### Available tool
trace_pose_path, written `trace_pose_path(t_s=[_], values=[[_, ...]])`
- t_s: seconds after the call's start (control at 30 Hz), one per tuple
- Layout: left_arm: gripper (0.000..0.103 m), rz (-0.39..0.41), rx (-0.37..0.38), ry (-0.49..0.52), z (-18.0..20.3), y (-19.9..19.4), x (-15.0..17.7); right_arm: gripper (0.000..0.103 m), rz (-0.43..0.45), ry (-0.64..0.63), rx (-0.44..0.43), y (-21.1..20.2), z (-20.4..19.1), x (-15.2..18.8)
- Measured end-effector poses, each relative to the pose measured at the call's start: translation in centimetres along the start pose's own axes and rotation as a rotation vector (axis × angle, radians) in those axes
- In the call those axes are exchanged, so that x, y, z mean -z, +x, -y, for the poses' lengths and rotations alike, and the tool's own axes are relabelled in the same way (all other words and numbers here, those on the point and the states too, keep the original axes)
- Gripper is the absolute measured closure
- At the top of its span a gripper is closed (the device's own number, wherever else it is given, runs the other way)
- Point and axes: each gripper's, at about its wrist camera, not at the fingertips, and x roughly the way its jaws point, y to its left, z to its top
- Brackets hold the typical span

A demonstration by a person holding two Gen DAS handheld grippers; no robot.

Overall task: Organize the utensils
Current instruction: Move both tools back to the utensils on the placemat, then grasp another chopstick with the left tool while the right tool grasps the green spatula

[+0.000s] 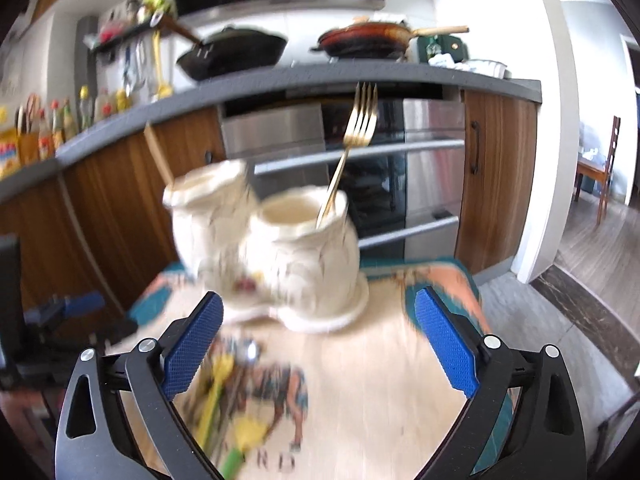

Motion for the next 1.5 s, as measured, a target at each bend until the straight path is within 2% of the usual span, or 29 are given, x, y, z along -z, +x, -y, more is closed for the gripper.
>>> trace_pose_path(t_s=[0.3, 0.47, 0.53, 0.77, 0.9, 1.1, 1.27, 1.33, 1.5], values=[[0.009, -0.146, 0.005, -0.01, -0.1, 1.4, 1.5, 0.006, -0.137, 0.022, -0.011, 1.0, 0.0, 3.1], [0.01, -0.206, -0.006, 0.034, 0.6, 2.4, 2.2, 0.006, -0.129, -0.01, 0.006, 1.1, -0.4, 3.4], [0.016, -0.223, 0.0, 0.036, 0.7, 2.7, 2.4, 0.006, -0.132, -0.014, 0.007, 1.3, -0.5, 3.4], [0.024, -0.259, 0.008, 0.042, 1.0, 3.4, 2.6, 0.006, -0.135, -0.018, 0.007, 1.4, -0.7, 3.3], [0.039, -0.267, 0.004, 0.064, 1.4, 3.6, 2.6, 0.006, -0.135, -0.012, 0.0, 1.3, -0.7, 3.3], [0.047, -0.284, 0.025, 0.099, 2.0, 3.2, 2.7, 0.006, -0.127, -0.019, 0.0, 1.1, -0.6, 3.2], [0.072, -0.291, 0.049, 0.127, 2.9, 2.9, 2.6, 0.006, -0.123, -0.02, -0.005, 0.9, -0.7, 3.1], [0.092, -0.289, 0.05, 0.111, 2.4, 3.0, 2.5, 0.006, -0.121, -0.023, -0.005, 0.8, -0.7, 3.1], [0.098, -0.279, 0.045, 0.088, 1.7, 3.2, 2.4, 0.006, -0.126, -0.018, -0.017, 0.7, -0.7, 3.0]])
